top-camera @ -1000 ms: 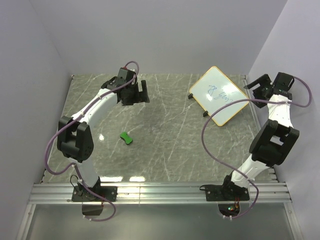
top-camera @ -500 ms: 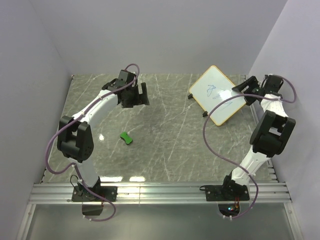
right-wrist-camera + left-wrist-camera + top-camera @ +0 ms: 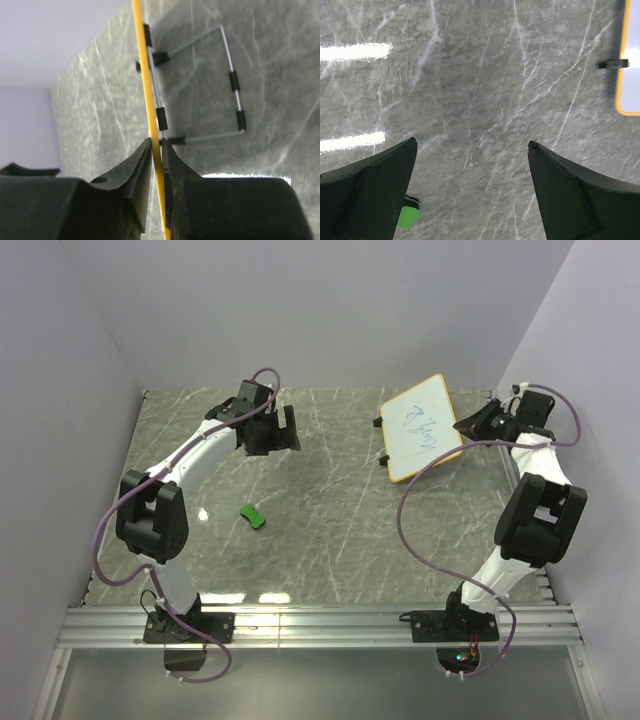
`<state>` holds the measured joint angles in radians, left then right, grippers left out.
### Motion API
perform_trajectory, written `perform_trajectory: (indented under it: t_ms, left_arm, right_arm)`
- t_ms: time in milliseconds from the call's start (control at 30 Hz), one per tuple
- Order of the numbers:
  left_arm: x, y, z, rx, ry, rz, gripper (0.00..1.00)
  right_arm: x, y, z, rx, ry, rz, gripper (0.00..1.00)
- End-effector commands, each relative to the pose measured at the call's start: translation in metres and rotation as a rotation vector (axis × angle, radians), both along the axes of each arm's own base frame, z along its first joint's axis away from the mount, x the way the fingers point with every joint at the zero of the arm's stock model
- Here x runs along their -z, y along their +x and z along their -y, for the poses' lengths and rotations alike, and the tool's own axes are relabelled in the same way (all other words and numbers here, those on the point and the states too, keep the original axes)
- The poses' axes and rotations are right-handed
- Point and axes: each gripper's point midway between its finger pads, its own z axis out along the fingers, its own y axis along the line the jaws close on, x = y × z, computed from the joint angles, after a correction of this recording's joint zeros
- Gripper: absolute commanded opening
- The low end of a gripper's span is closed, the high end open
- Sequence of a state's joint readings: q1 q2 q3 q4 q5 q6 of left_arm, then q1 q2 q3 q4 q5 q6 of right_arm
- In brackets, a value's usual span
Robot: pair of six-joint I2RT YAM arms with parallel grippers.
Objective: Erase the whiteboard
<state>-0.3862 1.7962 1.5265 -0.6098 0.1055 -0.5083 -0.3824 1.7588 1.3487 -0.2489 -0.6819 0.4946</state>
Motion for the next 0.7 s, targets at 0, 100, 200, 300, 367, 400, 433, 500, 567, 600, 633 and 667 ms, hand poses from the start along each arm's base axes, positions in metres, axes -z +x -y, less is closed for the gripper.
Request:
perform_trajectory:
  t_ms: [0, 100, 200, 300, 367, 400, 433, 500, 567, 600, 633, 667]
  left_arm:
    - [-0.024, 0.009, 0.008, 0.037, -0.023, 0.072, 0.99]
    - [-0.025, 0.007, 0.007, 0.041, -0.022, 0.077, 0.99]
    - [-0.020, 0.005, 0.005, 0.041, -0.014, 0.066, 0.99]
    - [-0.017, 0.002, 0.004, 0.045, -0.009, 0.057, 0.99]
    - [-0.017, 0.001, 0.003, 0.046, -0.009, 0.063, 0.99]
    - [-0.018, -0.002, 0.001, 0.043, -0.008, 0.064, 0.99]
    - [-0.018, -0.002, 0.000, 0.036, -0.014, 0.067, 0.99]
    - [-0.021, -0.003, -0.004, 0.014, -0.074, 0.074, 0.99]
    - [-0.024, -0.001, -0.007, 0.016, -0.140, 0.064, 0.99]
    - [-0.023, 0.000, -0.010, 0.001, -0.143, 0.053, 0.99]
    - [-0.021, 0.001, -0.013, -0.009, -0.131, 0.045, 0.99]
    - [-0.020, 0.003, -0.016, -0.015, -0.116, 0.041, 0.99]
  right_arm:
    - [0.008, -0.015, -0.009, -0.029, -0.029, -0.022, 0.20]
    - [0.016, -0.015, -0.026, -0.083, -0.042, -0.042, 0.21]
    - [0.027, -0.013, -0.045, -0.140, -0.066, -0.076, 0.22]
    - [0.036, -0.012, -0.060, -0.175, -0.085, -0.106, 0.26]
    - [0.039, -0.010, -0.066, -0.178, -0.079, -0.110, 0.29]
    - [0.038, -0.007, -0.069, -0.180, -0.082, -0.108, 0.31]
    - [0.039, -0.006, -0.072, -0.184, -0.080, -0.109, 0.32]
    - [0.037, 0.001, -0.081, -0.200, -0.078, -0.109, 0.31]
    - [0.041, 0.004, -0.087, -0.211, -0.094, -0.126, 0.26]
    - [0.037, 0.008, -0.092, -0.221, -0.100, -0.119, 0.20]
    - [0.036, 0.008, -0.096, -0.231, -0.097, -0.118, 0.17]
    - [0.035, 0.009, -0.099, -0.234, -0.095, -0.117, 0.11]
